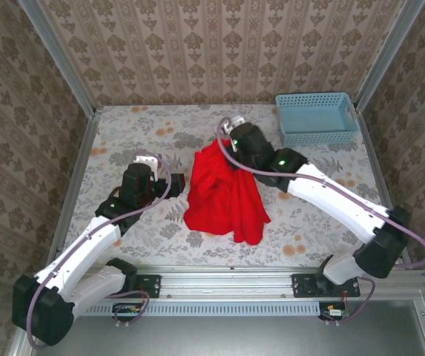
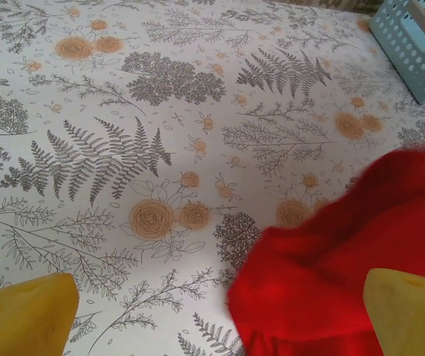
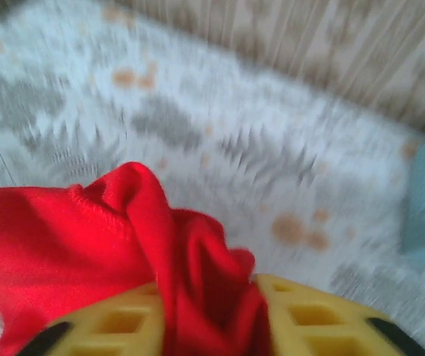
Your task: Fold the inside-out t-shirt
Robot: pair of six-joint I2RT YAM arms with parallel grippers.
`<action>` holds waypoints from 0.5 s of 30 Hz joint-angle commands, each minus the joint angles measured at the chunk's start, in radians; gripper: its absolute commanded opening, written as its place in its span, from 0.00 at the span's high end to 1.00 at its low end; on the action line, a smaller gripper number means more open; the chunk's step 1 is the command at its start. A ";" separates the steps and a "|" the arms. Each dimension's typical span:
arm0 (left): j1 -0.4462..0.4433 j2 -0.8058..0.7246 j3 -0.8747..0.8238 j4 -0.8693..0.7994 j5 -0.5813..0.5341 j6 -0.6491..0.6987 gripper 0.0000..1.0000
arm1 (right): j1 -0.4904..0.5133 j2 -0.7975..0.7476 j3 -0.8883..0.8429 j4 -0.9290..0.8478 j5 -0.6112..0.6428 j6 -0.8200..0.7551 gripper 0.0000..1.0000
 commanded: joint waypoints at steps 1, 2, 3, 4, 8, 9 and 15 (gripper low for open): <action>-0.009 0.029 -0.003 -0.026 0.018 0.000 0.00 | -0.035 -0.002 -0.075 0.037 -0.036 0.147 0.39; -0.010 0.045 0.001 -0.025 0.034 0.003 0.00 | -0.048 -0.003 -0.097 0.026 -0.034 0.164 0.35; -0.010 0.066 0.009 -0.025 0.052 0.006 0.00 | -0.062 -0.009 -0.124 0.013 -0.032 0.185 0.32; -0.012 0.088 0.018 -0.023 0.069 0.006 0.00 | -0.077 -0.022 -0.155 0.004 -0.034 0.205 0.29; -0.042 0.175 0.050 -0.002 0.141 0.008 0.00 | -0.098 -0.088 -0.285 0.008 -0.091 0.256 0.26; -0.058 0.205 0.060 0.005 0.153 0.008 0.00 | -0.099 -0.132 -0.320 0.012 -0.112 0.274 0.25; -0.093 0.364 0.115 0.063 0.187 -0.026 0.01 | -0.089 -0.166 -0.514 0.138 -0.290 0.391 0.25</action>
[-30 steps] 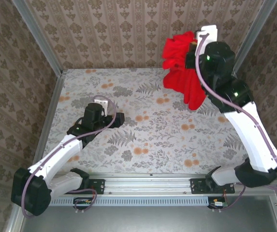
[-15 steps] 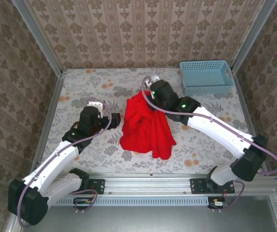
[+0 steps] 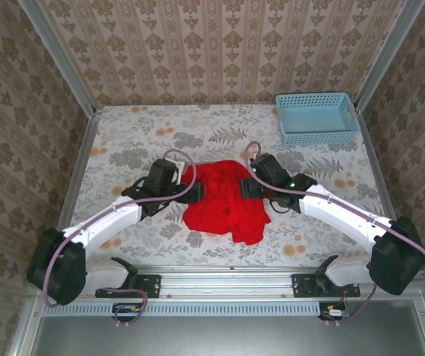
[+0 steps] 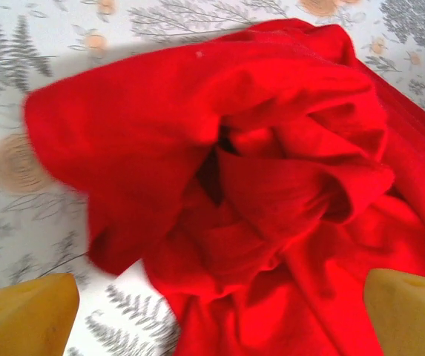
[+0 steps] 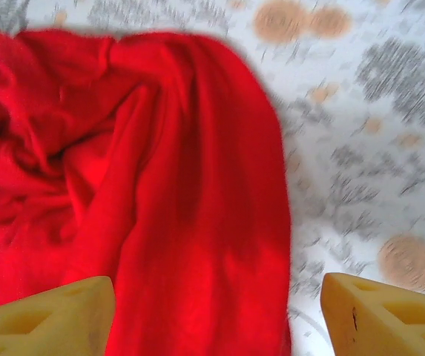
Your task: Fold the inside-out t-shirt
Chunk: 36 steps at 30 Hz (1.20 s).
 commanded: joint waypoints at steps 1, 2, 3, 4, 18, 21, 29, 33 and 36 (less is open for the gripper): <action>-0.002 0.062 0.056 0.038 0.027 -0.028 0.01 | 0.015 0.013 -0.074 0.091 -0.125 0.106 0.25; 0.000 0.083 0.070 0.038 0.022 -0.031 0.01 | 0.021 0.022 -0.085 0.108 -0.139 0.113 0.25; 0.003 0.110 0.088 0.038 0.026 -0.034 0.02 | 0.031 0.030 -0.095 0.126 -0.149 0.125 0.25; 0.005 0.134 0.106 0.037 0.045 -0.038 0.03 | 0.042 0.038 -0.101 0.141 -0.156 0.129 0.25; -0.068 0.284 0.208 0.064 0.083 -0.091 0.20 | 0.104 0.190 -0.049 0.115 -0.064 0.132 0.55; -0.068 0.301 0.233 0.029 0.048 -0.077 0.35 | 0.113 0.170 -0.036 0.084 -0.017 0.115 0.72; -0.017 0.264 0.297 -0.083 -0.023 -0.049 0.96 | 0.113 0.029 -0.009 -0.027 0.149 0.069 0.92; 0.037 0.141 0.336 -0.147 -0.073 -0.028 1.00 | 0.103 -0.069 0.043 -0.088 0.219 0.016 0.95; 0.080 -0.001 0.362 -0.182 -0.123 -0.018 1.00 | 0.090 -0.155 0.108 -0.156 0.256 -0.028 0.97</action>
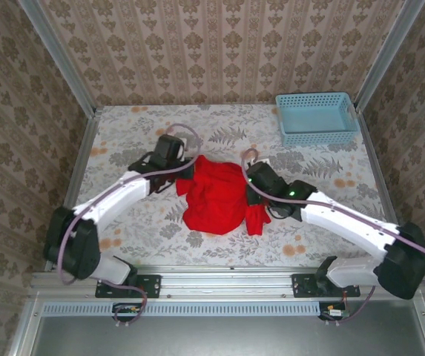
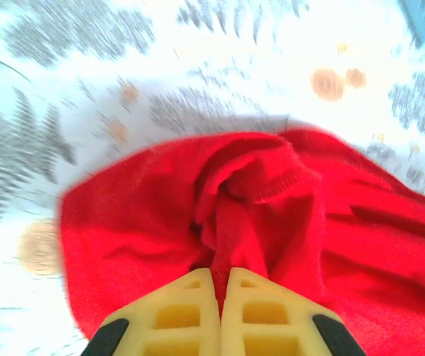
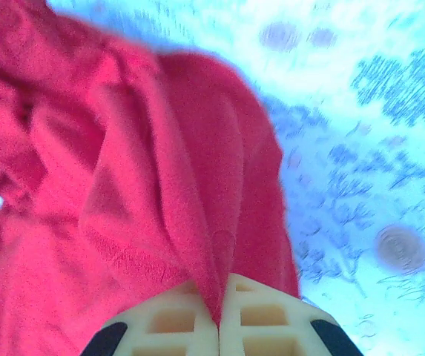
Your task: Fold the inside-out t-shirt
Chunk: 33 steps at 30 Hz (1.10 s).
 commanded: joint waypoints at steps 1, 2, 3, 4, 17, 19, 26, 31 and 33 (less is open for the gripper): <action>0.044 -0.193 0.071 -0.058 -0.085 0.031 1.00 | -0.016 -0.112 0.089 -0.101 0.098 -0.077 0.97; 0.058 -0.246 0.072 -0.056 -0.096 0.031 1.00 | -0.020 -0.140 0.102 -0.106 0.102 -0.090 0.97; 0.070 -0.304 0.071 -0.052 -0.111 0.032 1.00 | -0.023 -0.173 0.114 -0.109 0.106 -0.100 0.96; 0.083 -0.357 0.066 -0.044 -0.125 0.033 1.00 | -0.027 -0.205 0.122 -0.111 0.111 -0.107 0.95; 0.225 -0.294 0.013 -0.123 -0.039 -0.035 1.00 | -0.119 -0.153 -0.095 -0.083 0.020 0.069 0.94; 0.237 -0.257 0.026 -0.130 0.006 -0.031 1.00 | -0.145 -0.108 -0.127 -0.087 0.002 0.103 0.90; 0.100 -0.223 0.078 -0.117 0.043 0.067 1.00 | -0.159 -0.066 -0.089 -0.066 -0.009 0.038 0.56; 0.068 -0.292 -0.062 -0.051 0.054 0.034 1.00 | -0.194 -0.019 -0.020 0.040 -0.103 -0.004 0.37; 0.049 -0.370 -0.149 0.002 0.073 0.023 1.00 | -0.204 0.041 0.019 0.088 -0.159 -0.027 0.35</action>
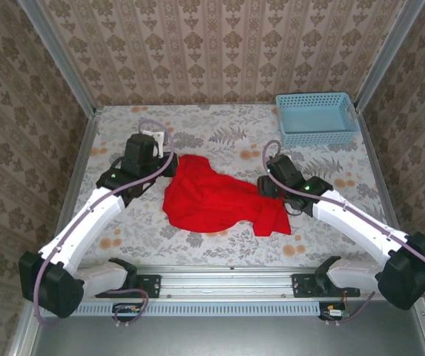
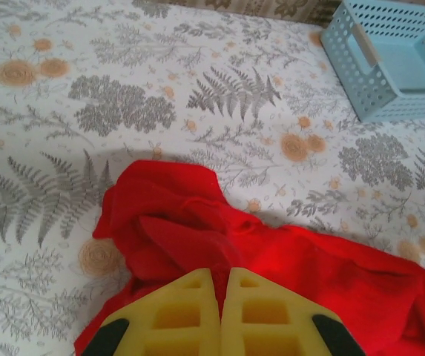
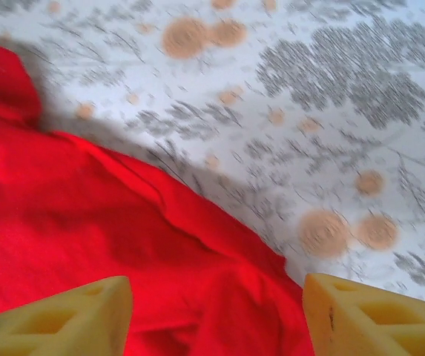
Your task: Fold the inside-out t-shirt
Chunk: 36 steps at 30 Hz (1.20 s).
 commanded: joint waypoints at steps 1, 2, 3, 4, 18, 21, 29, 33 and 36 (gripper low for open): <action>-0.026 -0.125 -0.124 0.068 0.013 -0.018 1.00 | -0.014 0.102 0.085 0.113 -0.110 -0.050 0.33; -0.031 -0.170 -0.159 0.056 -0.015 -0.042 1.00 | -0.015 0.140 0.114 0.119 -0.122 -0.053 0.33; -0.031 -0.217 -0.197 0.019 -0.062 -0.084 1.00 | -0.015 0.199 0.155 0.118 -0.137 -0.058 0.33; -0.028 -0.260 -0.230 -0.033 -0.112 -0.133 1.00 | -0.014 0.252 0.197 0.118 -0.154 -0.061 0.33; 0.104 -0.369 -0.583 -0.079 0.007 -0.395 1.00 | 0.135 0.838 0.771 0.029 -0.221 -0.127 0.25; 0.108 -0.332 -0.578 -0.059 0.015 -0.378 1.00 | 0.152 0.927 0.869 0.009 -0.233 -0.132 0.22; 0.119 -0.309 -0.565 -0.047 0.013 -0.346 1.00 | 0.173 1.146 1.106 -0.072 -0.299 -0.144 0.19; 0.124 -0.303 -0.561 -0.054 0.003 -0.340 1.00 | 0.184 1.228 1.218 -0.118 -0.298 -0.150 0.23; 0.131 -0.302 -0.560 -0.060 0.000 -0.340 1.00 | 0.184 1.291 1.309 -0.172 -0.271 -0.179 0.43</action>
